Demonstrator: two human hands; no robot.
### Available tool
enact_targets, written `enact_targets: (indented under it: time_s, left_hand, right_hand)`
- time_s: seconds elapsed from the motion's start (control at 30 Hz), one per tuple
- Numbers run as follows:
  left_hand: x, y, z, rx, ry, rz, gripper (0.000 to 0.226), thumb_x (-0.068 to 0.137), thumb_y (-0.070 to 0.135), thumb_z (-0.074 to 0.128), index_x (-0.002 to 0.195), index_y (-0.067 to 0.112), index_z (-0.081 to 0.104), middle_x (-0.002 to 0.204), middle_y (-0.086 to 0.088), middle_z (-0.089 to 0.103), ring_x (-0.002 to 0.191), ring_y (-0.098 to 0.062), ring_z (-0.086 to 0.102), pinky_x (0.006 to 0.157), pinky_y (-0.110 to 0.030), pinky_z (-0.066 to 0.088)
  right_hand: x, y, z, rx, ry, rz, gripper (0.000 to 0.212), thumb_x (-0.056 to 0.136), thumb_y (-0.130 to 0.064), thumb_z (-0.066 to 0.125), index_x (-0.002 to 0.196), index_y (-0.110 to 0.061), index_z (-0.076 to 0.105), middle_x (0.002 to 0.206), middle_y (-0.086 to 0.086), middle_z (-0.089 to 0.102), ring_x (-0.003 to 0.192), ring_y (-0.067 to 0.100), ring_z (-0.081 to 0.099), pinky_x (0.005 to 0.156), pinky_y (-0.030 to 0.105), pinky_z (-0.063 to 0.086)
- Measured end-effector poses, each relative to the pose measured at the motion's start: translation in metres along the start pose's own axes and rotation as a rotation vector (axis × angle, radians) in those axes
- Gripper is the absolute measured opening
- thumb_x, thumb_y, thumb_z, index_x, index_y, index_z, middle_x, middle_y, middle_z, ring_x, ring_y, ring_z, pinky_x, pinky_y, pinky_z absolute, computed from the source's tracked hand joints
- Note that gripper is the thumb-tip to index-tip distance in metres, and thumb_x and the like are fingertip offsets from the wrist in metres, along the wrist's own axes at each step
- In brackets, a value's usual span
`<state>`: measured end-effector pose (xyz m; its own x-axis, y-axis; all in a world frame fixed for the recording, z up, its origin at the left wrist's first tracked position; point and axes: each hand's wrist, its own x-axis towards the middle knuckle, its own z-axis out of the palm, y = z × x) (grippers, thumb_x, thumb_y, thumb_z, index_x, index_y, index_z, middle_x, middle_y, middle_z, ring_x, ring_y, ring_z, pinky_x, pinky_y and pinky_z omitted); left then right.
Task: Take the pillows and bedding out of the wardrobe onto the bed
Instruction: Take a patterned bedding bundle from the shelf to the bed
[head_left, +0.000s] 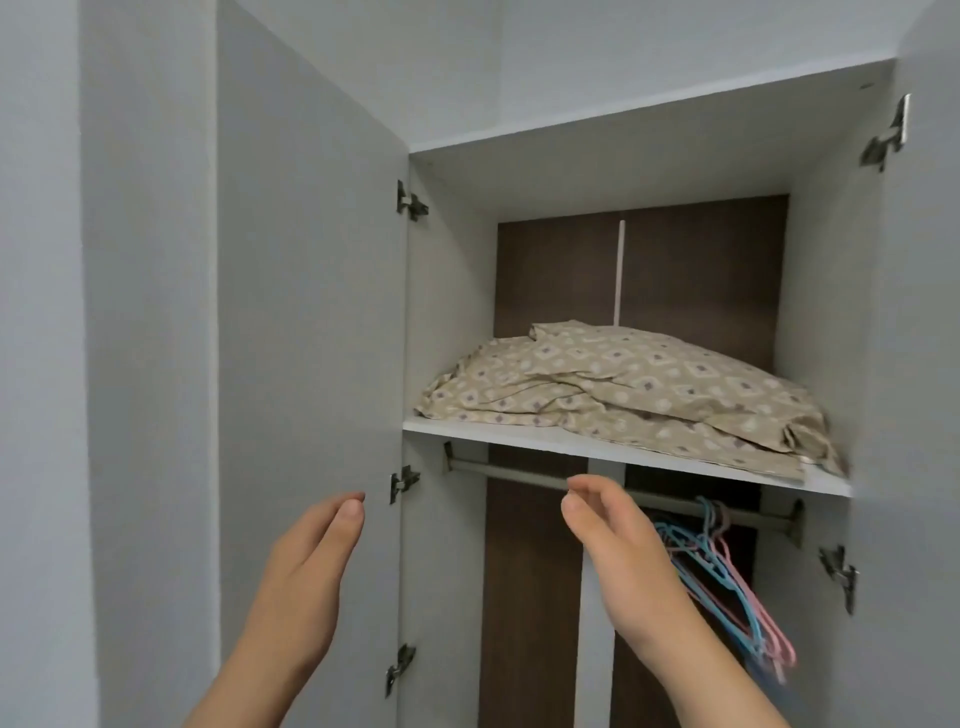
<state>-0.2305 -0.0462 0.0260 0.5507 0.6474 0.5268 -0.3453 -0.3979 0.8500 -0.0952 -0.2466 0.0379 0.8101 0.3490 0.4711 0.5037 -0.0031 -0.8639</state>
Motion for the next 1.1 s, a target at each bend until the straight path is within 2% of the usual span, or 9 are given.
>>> enact_targets:
  time_s: [0.13, 0.23, 0.33, 0.5, 0.57, 0.7, 0.87, 1.0, 1.1]
  left_hand:
    - [0.043, -0.016, 0.025, -0.040, -0.141, 0.043, 0.034, 0.093, 0.038, 0.045, 0.120, 0.022, 0.059, 0.115, 0.015, 0.058, 0.112, -0.009, 0.050, 0.091, -0.025, 0.033]
    - [0.075, -0.028, 0.038, -0.070, -0.209, 0.073, 0.034, 0.094, 0.035, 0.046, 0.119, 0.017, 0.060, 0.118, 0.007, 0.060, 0.114, -0.009, 0.051, 0.093, -0.025, 0.035]
    - [0.101, -0.038, 0.054, -0.097, -0.297, 0.080, 0.031, 0.092, 0.036, 0.048, 0.119, 0.025, 0.058, 0.112, 0.020, 0.056, 0.102, 0.010, 0.049, 0.078, -0.011, 0.035]
    - [0.125, -0.049, 0.094, -0.157, -0.421, 0.073, 0.031, 0.090, 0.035, 0.054, 0.120, 0.028, 0.058, 0.107, 0.027, 0.055, 0.089, 0.029, 0.045, 0.071, -0.007, 0.036]
    - [0.130, -0.049, 0.117, -0.159, -0.468, 0.104, 0.034, 0.089, 0.037, 0.054, 0.122, 0.029, 0.057, 0.112, 0.025, 0.055, 0.093, 0.025, 0.045, 0.075, -0.010, 0.035]
    - [0.144, -0.046, 0.159, -0.125, -0.513, 0.146, 0.036, 0.088, 0.041, 0.053, 0.123, 0.034, 0.055, 0.126, 0.014, 0.053, 0.111, 0.001, 0.046, 0.090, -0.024, 0.032]
    - [0.157, -0.039, 0.215, -0.112, -0.514, 0.180, 0.032, 0.088, 0.044, 0.052, 0.119, 0.038, 0.052, 0.132, 0.009, 0.052, 0.120, -0.011, 0.045, 0.090, -0.029, 0.032]
    - [0.167, -0.037, 0.255, -0.045, -0.471, 0.247, 0.043, 0.089, 0.046, 0.051, 0.130, 0.032, 0.049, 0.138, 0.007, 0.048, 0.129, -0.012, 0.038, 0.101, -0.034, 0.031]
    - [0.176, -0.038, 0.277, -0.038, -0.434, 0.272, 0.044, 0.090, 0.044, 0.052, 0.132, 0.030, 0.048, 0.139, 0.007, 0.047, 0.127, -0.010, 0.039, 0.098, -0.030, 0.030]
  right_hand:
    - [0.013, 0.001, -0.007, -0.075, 0.129, 0.008, 0.027, 0.093, -0.039, 0.053, 0.120, -0.037, 0.053, 0.115, -0.027, 0.051, 0.102, -0.016, 0.045, 0.077, 0.010, 0.036]
    - [0.024, 0.000, -0.002, -0.117, 0.202, 0.022, 0.025, 0.093, -0.038, 0.054, 0.118, -0.037, 0.052, 0.117, -0.024, 0.053, 0.106, -0.010, 0.049, 0.086, 0.017, 0.039]
    - [0.032, 0.000, 0.000, -0.159, 0.282, 0.038, 0.025, 0.092, -0.039, 0.053, 0.117, -0.038, 0.052, 0.118, -0.022, 0.054, 0.111, -0.001, 0.050, 0.092, 0.025, 0.039]
    - [0.035, 0.011, -0.013, -0.182, 0.393, 0.082, 0.028, 0.091, -0.040, 0.055, 0.119, -0.036, 0.054, 0.121, -0.017, 0.057, 0.114, 0.000, 0.052, 0.091, 0.024, 0.042]
    - [0.036, 0.018, -0.027, -0.199, 0.440, 0.085, 0.026, 0.090, -0.041, 0.055, 0.116, -0.039, 0.054, 0.122, -0.016, 0.057, 0.113, 0.000, 0.053, 0.087, 0.021, 0.042]
    - [0.047, 0.032, -0.059, -0.227, 0.528, 0.081, 0.028, 0.090, -0.039, 0.057, 0.118, -0.036, 0.054, 0.124, -0.013, 0.057, 0.115, 0.000, 0.051, 0.094, 0.027, 0.040]
    - [0.079, 0.050, -0.102, -0.168, 0.599, 0.025, 0.022, 0.089, -0.038, 0.058, 0.111, -0.039, 0.056, 0.119, -0.016, 0.058, 0.106, -0.005, 0.053, 0.082, 0.018, 0.041]
    - [0.113, 0.061, -0.129, -0.133, 0.635, -0.028, 0.015, 0.089, -0.039, 0.058, 0.103, -0.041, 0.057, 0.118, -0.016, 0.059, 0.108, 0.001, 0.054, 0.083, 0.023, 0.041]
    - [0.139, 0.070, -0.141, -0.143, 0.644, -0.054, 0.017, 0.089, -0.037, 0.058, 0.105, -0.040, 0.055, 0.118, -0.014, 0.058, 0.110, 0.004, 0.052, 0.082, 0.022, 0.038]
